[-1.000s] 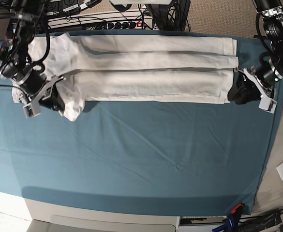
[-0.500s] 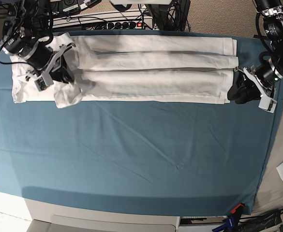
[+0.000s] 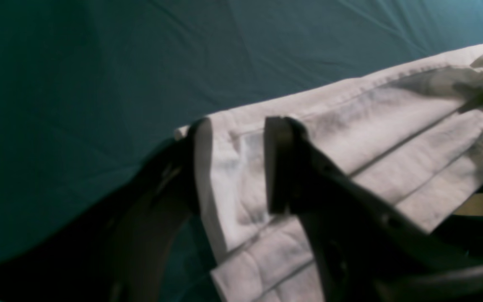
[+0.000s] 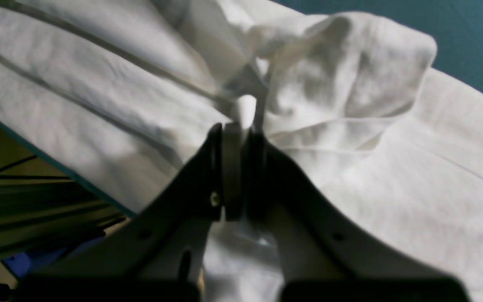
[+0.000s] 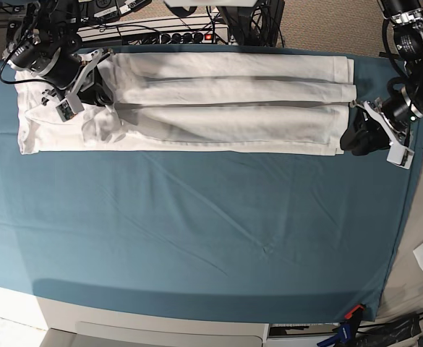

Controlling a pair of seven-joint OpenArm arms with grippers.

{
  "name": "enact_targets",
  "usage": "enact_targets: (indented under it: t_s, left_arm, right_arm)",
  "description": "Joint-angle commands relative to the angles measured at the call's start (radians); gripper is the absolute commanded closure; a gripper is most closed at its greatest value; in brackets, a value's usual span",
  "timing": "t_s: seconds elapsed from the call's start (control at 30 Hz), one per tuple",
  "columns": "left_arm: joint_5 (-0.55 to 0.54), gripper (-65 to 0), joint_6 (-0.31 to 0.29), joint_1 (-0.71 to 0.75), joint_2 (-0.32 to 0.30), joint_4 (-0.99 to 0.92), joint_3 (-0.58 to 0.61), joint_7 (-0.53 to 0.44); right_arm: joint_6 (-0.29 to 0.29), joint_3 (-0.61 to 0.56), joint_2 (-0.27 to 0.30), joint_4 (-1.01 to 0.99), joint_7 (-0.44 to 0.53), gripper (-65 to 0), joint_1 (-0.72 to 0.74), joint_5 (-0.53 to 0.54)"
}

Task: Fold the T-shirt properly
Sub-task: 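Grasp the sleeve with the right gripper and fold it onto the shirt, then press the sleeve flat onto the strip with the right gripper, then withdraw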

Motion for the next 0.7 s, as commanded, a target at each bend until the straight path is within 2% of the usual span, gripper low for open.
enact_targets:
  t_s: [0.0, 0.07, 0.13, 0.3, 0.57, 0.67]
  left_arm:
    - [-0.022, -21.9, -0.004, -0.008, -0.014, 0.015, -0.006, -0.024]
    - [-0.022, -21.9, -0.004, -0.008, -0.014, 0.015, -0.006, -0.024]
    - [-0.022, -21.9, -0.004, -0.008, -0.014, 0.015, -0.006, -0.024]
    - [-0.022, -21.9, -0.004, -0.008, -0.014, 0.015, -0.006, -0.025]
    - [-0.022, -21.9, -0.004, -0.008, -0.013, 0.015, -0.006, -0.043]
    - [-0.022, -21.9, -0.004, -0.008, -0.013, 0.015, -0.006, -0.043]
  right_arm:
    - [0.001, 0.006, 0.004, 0.018, 0.023, -7.2, -0.002, 0.010]
    - [0.001, 0.006, -0.016, 0.018, 0.029, -16.7, -0.002, 0.010]
    - [0.001, 0.006, -0.037, 0.018, 0.032, -22.1, -0.002, 0.010]
    - [0.001, 0.006, -0.093, 0.018, 0.060, -22.2, -0.002, 0.015]
    - [0.001, 0.006, -0.169, 0.019, 0.065, -22.2, 0.029, 0.096]
    - [0.001, 0.014, -0.196, 0.019, 0.067, -20.9, 0.050, 0.080]
